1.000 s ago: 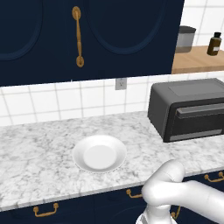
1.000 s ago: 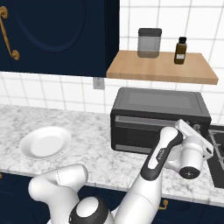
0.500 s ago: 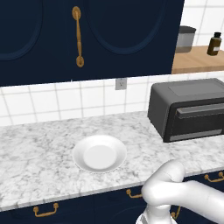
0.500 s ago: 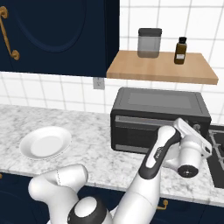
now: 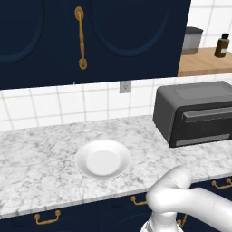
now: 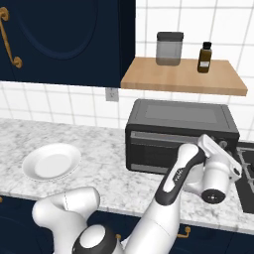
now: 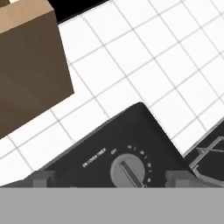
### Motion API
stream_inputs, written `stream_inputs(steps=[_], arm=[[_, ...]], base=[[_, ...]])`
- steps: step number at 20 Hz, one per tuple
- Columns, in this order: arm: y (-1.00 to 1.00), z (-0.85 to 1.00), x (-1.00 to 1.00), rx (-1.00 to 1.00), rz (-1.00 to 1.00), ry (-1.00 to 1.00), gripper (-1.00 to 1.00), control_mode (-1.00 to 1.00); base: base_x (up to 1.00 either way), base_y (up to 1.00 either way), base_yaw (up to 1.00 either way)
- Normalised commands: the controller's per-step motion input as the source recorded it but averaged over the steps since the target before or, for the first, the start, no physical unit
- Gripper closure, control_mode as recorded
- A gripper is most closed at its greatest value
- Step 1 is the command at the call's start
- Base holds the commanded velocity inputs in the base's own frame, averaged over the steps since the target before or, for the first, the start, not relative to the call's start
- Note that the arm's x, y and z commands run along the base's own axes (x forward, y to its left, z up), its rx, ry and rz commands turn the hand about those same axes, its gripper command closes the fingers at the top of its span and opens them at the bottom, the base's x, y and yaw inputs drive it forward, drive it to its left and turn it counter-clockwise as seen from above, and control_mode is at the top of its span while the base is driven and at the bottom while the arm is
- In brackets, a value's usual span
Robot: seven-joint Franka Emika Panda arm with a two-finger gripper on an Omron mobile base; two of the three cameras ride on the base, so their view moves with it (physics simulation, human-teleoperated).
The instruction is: Pick up the kebab skewer and baguette bread, and place them inside the toaster oven. Close the toaster oven door and start by setting the timer.
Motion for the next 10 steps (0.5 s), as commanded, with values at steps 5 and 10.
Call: stream_inputs(steps=[5,10], arm=[[-0.06,0.03,-0.09,0.0,0.0,0.0,-1.0,-1.0],[-0.02,-0.19,0.0,0.0,0.0,0.0,-1.0,-1.0]], base=[[0.0,0.0,0.0],[0.0,0.0,0.0]])
